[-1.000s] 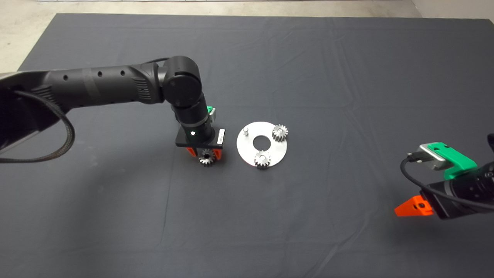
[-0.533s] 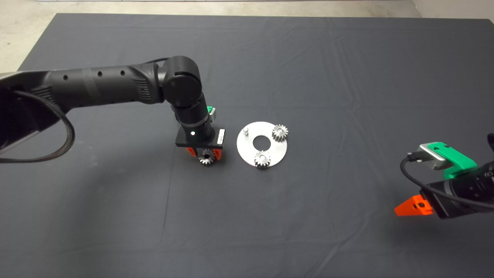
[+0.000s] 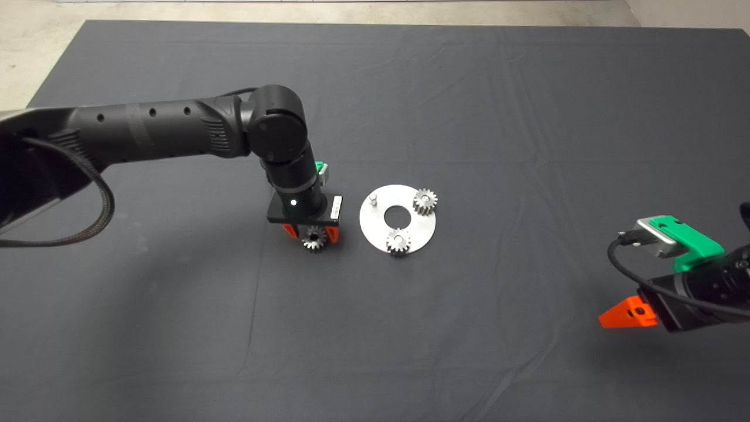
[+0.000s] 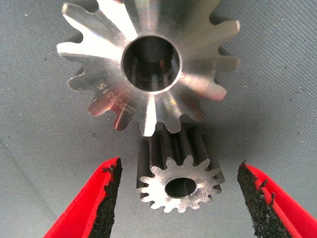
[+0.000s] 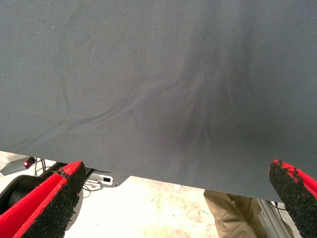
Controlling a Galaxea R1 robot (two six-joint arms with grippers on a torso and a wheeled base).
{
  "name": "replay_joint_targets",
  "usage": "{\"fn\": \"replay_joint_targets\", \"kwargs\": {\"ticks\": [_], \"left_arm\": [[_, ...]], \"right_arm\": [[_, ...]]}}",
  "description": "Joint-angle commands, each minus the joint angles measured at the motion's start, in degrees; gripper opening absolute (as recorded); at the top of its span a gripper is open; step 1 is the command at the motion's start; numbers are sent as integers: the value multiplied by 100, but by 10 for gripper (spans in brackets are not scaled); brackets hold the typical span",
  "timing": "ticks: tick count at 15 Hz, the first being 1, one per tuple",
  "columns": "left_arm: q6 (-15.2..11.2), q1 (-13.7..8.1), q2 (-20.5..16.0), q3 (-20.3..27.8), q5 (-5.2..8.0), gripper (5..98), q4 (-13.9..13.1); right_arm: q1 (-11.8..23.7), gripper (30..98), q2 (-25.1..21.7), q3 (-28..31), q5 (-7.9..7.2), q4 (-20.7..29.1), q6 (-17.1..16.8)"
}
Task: Remove an incorrectly installed larger gear and replace it with the correct smaller gear
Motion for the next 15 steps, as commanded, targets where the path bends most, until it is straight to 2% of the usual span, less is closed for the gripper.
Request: {"fn": "replay_joint_targets", "kwargs": {"ticks": [1,5,11,15], "left_arm": [[-22,-68,-25,17,45,588,37],[-13,-68,-34,13,36,588,37],[13,-68,-43,5,27,499,28],[22,-68,-35,5,27,499,28]], "right_arm": [[110,978,-21,2,19,151,-15],[110,978,-21,2,19,147,-15],[110,978,-12,-7,19,147,-24],[110,978,-21,-7,19,147,-24]]}}
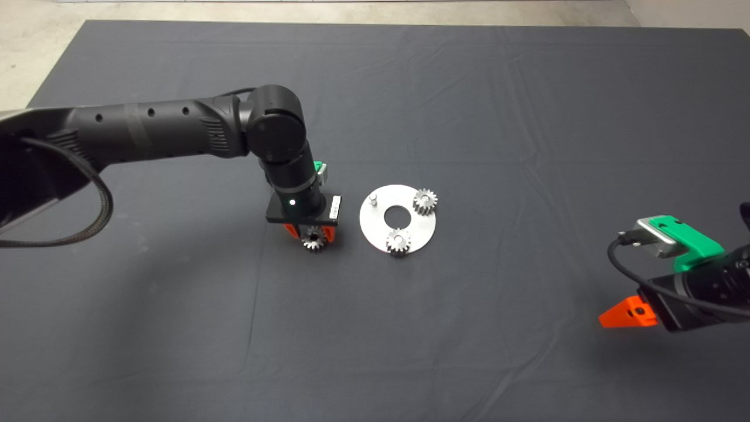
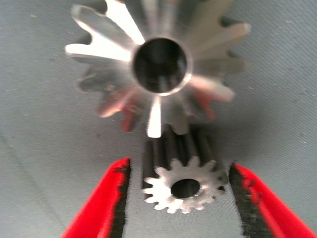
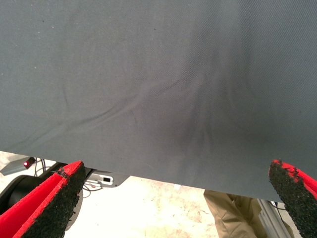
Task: Remove an incorrectly installed larger gear and replace it with the correct smaller gear
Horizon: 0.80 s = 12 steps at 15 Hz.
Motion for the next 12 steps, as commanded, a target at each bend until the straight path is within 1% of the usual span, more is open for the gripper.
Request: {"fn": "replay_joint_targets", "kwargs": {"ticks": [1,2,6,7,8,10,12], "left_arm": [[14,-68,1,5,30,477,29],[15,-68,-8,5,30,450,30],[-3,-68,-8,5,39,450,29],[-3,-68,1,5,39,442,29],[-3,-68,-7,3,30,407,29],[-12,-68,-8,4,39,405,21],[-12,-68,1,5,37,383,21]], "right_arm": [[110,978,-15,-5,22,147,-22],[110,978,-18,-5,22,147,-22],[110,978,-11,-5,22,147,-22],[110,978,-17,-5,22,147,-22],[110,978,-20,-5,22,147,-22],[110,978,-20,-5,17,147,-22],[110,978,-20,-5,22,147,-22]]}}
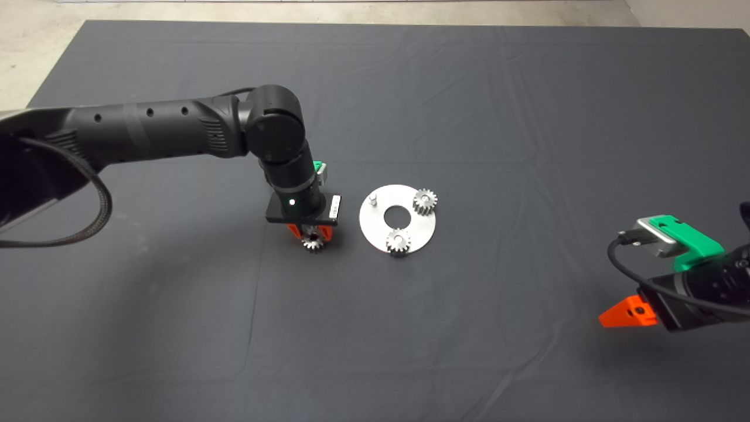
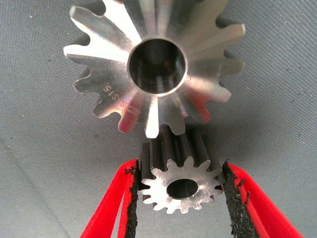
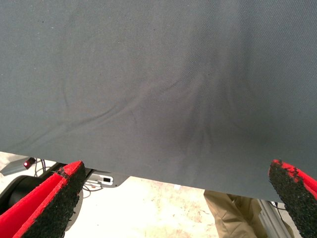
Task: Remove an incorrectly installed larger gear and replace it with the correct smaller gear
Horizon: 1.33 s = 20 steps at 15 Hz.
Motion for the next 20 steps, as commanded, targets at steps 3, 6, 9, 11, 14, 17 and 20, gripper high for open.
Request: {"fn": "replay_joint_targets", "kwargs": {"ticks": [3,6,9,11,14,17,20], "left_arm": [[-10,-68,-4,5,52,383,22],[-10,-68,-13,-4,52,365,23],[-1,-68,32,5,70,349,30],[-1,-68,0,4,78,347,30],[-1,-68,-13,14,78,327,30],[-1,-68,27,14,78,307,30],[17,-85,31,13,69,300,22]], "right_arm": [[109,978,-20,4,19,147,-21],[109,978,-20,4,19,147,-21],[109,978,-20,4,19,147,-21],[109,978,-20,4,19,147,-21],[109,978,-20,4,19,147,-21],[109,978,-20,4,19,147,-21],[109,978,-11,4,19,147,-21]]}}
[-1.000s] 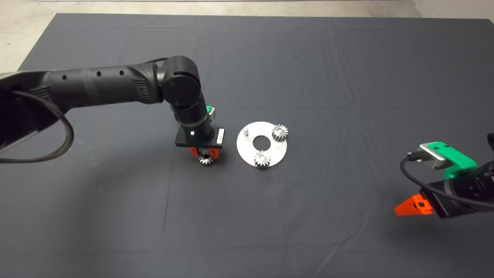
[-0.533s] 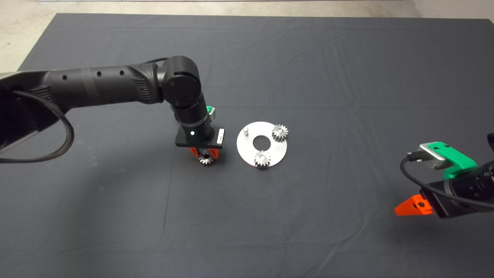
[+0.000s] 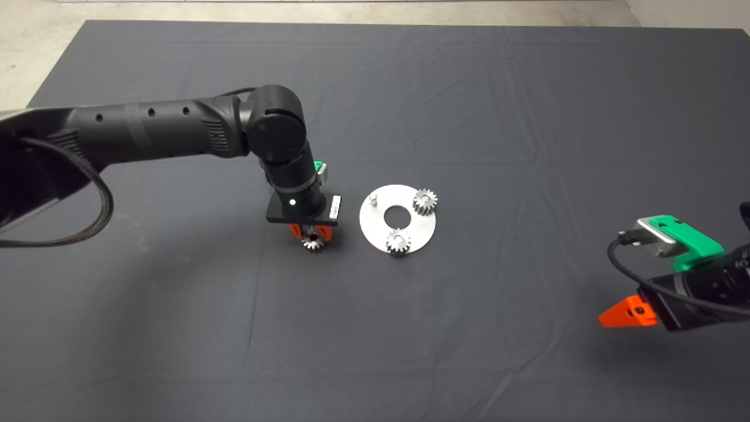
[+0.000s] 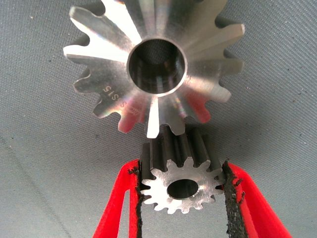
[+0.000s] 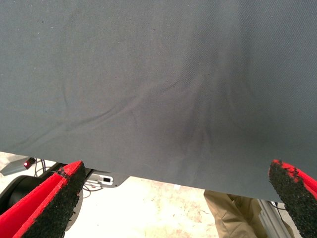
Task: Remove an incorrectly installed larger gear and replace it with the correct smaller gear
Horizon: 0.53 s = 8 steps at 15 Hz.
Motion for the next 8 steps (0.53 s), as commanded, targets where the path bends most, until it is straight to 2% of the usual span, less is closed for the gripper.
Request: {"fn": "replay_joint_targets", "kwargs": {"ticks": [1,4,8], "left_arm": [[15,-103,26,22,63,300,8],[21,-140,43,40,71,300,-38],[24,-323,103,31,71,299,-166]], "right_arm": [[101,978,-3,4,19,138,-21],[101,978,15,4,19,138,-29],[92,978,33,-38,27,138,-29]]}}
